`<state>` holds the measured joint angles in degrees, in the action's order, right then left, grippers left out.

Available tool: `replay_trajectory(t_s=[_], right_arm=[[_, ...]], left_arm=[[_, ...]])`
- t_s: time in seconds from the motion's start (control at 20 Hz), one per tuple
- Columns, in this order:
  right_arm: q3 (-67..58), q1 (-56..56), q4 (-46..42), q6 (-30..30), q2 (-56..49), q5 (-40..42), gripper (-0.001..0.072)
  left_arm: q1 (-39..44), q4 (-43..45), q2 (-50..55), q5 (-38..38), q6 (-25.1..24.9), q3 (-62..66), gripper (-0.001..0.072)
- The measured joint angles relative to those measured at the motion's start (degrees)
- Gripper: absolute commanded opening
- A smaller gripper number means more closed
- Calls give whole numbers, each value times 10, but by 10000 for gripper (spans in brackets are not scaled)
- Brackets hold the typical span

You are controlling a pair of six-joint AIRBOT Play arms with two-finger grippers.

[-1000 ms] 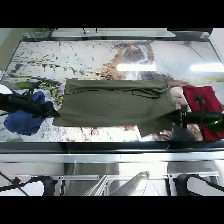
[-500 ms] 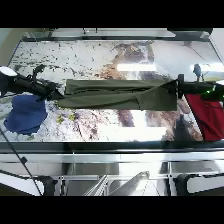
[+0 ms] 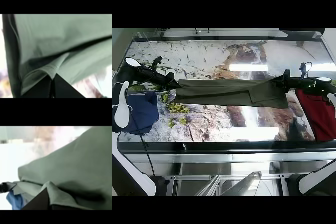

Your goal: Fold the shirts.

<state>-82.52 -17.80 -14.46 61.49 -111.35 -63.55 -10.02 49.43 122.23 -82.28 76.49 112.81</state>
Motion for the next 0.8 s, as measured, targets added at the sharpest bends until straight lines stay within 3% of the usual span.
replay_trajectory(t_s=[0.25,0.35,0.55,0.6,0.65,0.8], right_arm=[[-5,0,1,-5,-13,27,15],[-6,1,0,-11,-16,31,15],[-6,1,0,-15,-18,35,16],[-6,1,0,-15,-18,35,55],[-6,1,0,-15,-18,35,172],[-6,-1,0,-20,-19,34,203]], left_arm=[[-1,-50,38,16,25,31,29],[-7,-109,42,25,29,33,234],[-9,-195,45,51,35,33,235],[-7,-203,45,63,35,33,234],[-4,-212,45,81,36,33,235],[1,-224,44,134,37,33,234]])
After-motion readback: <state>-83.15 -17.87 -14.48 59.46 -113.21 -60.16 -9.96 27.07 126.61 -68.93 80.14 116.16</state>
